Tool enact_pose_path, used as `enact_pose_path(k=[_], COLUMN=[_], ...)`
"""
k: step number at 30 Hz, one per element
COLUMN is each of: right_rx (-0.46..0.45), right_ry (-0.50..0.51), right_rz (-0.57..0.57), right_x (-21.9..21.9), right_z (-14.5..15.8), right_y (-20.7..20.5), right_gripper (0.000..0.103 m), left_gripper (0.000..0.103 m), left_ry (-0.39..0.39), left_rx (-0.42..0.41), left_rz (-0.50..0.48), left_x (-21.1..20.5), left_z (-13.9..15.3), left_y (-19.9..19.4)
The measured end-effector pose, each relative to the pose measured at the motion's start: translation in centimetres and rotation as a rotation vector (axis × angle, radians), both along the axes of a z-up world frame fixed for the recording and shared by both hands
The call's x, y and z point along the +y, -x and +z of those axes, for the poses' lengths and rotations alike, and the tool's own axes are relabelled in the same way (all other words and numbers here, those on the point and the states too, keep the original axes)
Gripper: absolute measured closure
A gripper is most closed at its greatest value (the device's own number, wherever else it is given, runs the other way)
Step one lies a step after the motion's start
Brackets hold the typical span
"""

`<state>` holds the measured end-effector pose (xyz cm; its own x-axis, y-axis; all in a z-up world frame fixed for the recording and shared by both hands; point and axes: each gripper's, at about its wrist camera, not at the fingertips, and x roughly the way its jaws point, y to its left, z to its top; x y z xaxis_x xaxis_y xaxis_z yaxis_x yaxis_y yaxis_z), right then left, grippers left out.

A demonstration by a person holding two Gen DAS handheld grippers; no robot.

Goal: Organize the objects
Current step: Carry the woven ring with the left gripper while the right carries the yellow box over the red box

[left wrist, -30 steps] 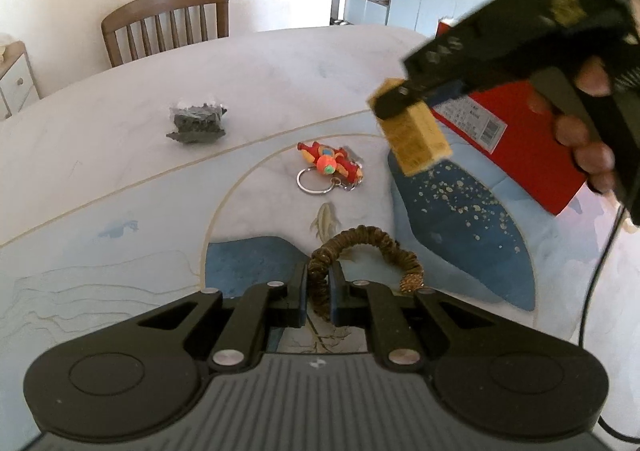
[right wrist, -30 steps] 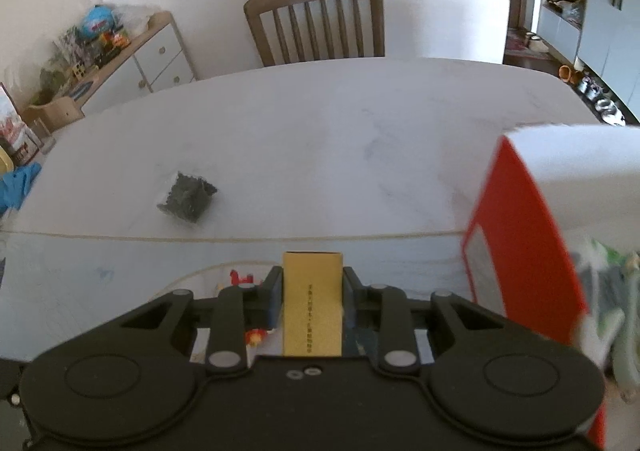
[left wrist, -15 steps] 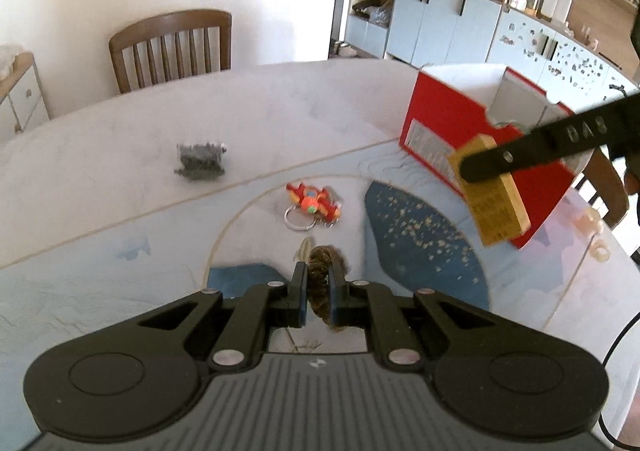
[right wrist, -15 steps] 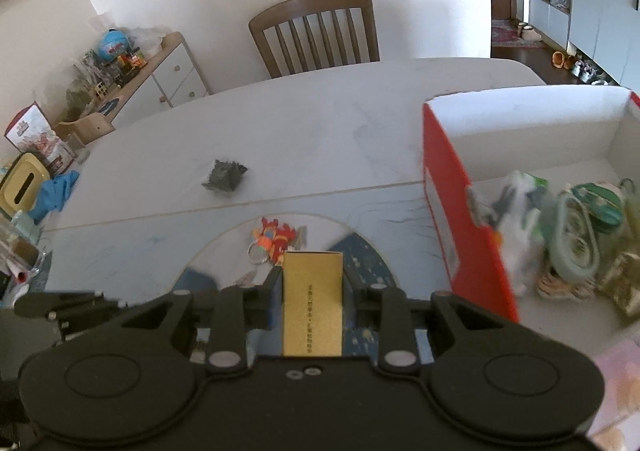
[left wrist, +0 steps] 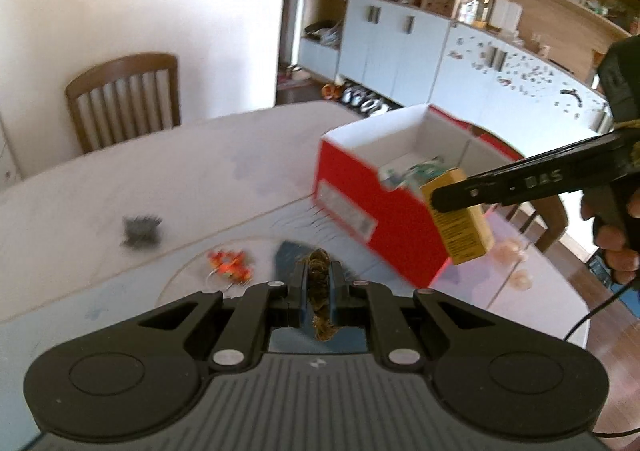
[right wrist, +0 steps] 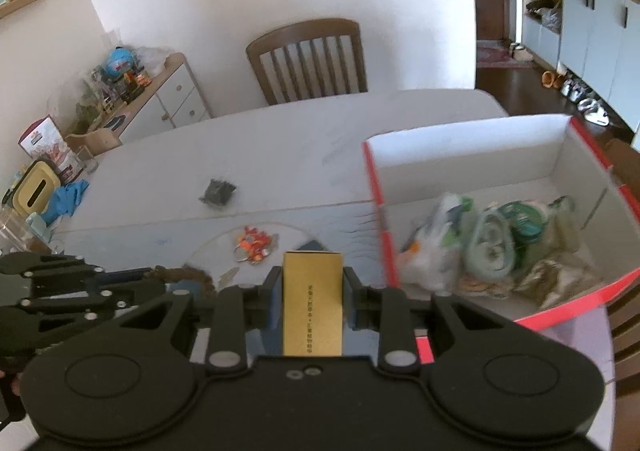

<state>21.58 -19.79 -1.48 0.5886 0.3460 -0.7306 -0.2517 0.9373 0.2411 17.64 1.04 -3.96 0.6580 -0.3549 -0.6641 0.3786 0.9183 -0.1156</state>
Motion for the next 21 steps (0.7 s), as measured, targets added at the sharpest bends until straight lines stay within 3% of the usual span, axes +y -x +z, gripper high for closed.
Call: enact_pose_path(k=[12, 21], right_rx=[-0.065, -0.08], right_ry=[0.028, 0.063], right_rz=[-0.073, -0.143], right_x=[-8.0, -14.1], right_z=[2.0, 1.9], right_y=[-1.5, -4.4], right_gripper=[0.075, 0.075], left_gripper=[0.093, 0.093], left_ry=[0.047, 0.053], left_rx=[-0.035, -0.021], left_rz=[-0.064, -0.113], left_x=[-8.3, -14.5], left_z=[3.8, 4.4], left_y=[-2.7, -5.7])
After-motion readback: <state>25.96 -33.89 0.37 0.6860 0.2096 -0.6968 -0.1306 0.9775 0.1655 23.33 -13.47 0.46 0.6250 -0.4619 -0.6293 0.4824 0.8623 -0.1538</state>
